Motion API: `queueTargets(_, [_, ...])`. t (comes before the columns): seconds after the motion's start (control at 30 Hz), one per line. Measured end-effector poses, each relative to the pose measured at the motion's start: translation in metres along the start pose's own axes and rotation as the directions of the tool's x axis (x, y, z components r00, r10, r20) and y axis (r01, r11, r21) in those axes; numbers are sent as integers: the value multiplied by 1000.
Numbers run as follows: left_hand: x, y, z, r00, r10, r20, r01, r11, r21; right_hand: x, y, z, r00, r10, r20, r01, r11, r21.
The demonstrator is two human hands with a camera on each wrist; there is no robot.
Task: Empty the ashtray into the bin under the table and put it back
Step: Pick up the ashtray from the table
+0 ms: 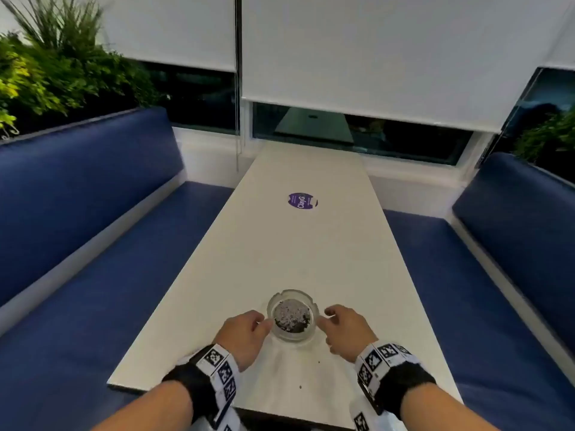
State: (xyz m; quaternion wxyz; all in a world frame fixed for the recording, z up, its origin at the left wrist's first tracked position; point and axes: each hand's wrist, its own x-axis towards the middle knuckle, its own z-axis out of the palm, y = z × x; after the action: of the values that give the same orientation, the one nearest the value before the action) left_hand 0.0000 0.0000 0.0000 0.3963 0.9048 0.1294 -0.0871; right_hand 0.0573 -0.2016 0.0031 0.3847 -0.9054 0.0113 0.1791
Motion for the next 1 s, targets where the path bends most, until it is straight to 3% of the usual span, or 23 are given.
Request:
queueTargets(0.13, [26, 15, 11, 998, -55, -35, 57, 998, 35, 26, -3, 8, 999, 47, 11, -47, 998, 44])
queueTargets(0.37, [36, 23, 23, 985, -132, -109, 133, 991, 0, 33, -4, 16, 1000, 2, 17, -3, 998, 64])
queueTargets(0.53, [14, 23, 29, 977, -126, -172, 83, 967, -240, 3, -9, 11, 1000, -20, -14, 22, 988, 153])
queueTargets(0.73, [-37, 38, 29, 982, -112, -150, 8, 825, -564, -50, -4, -2, 997, -66, -46, 78, 944, 320])
queueTargets(0.83, [-65, 42, 31, 988, -69, -140, -33, 783, -622, -78, 7, -9, 995, -84, -50, 97, 910, 403])
queueTargets(1.0, [-105, 27, 41, 997, -50, -57, 0, 753, -658, -109, 40, -9, 997, -73, 23, 50, 856, 515])
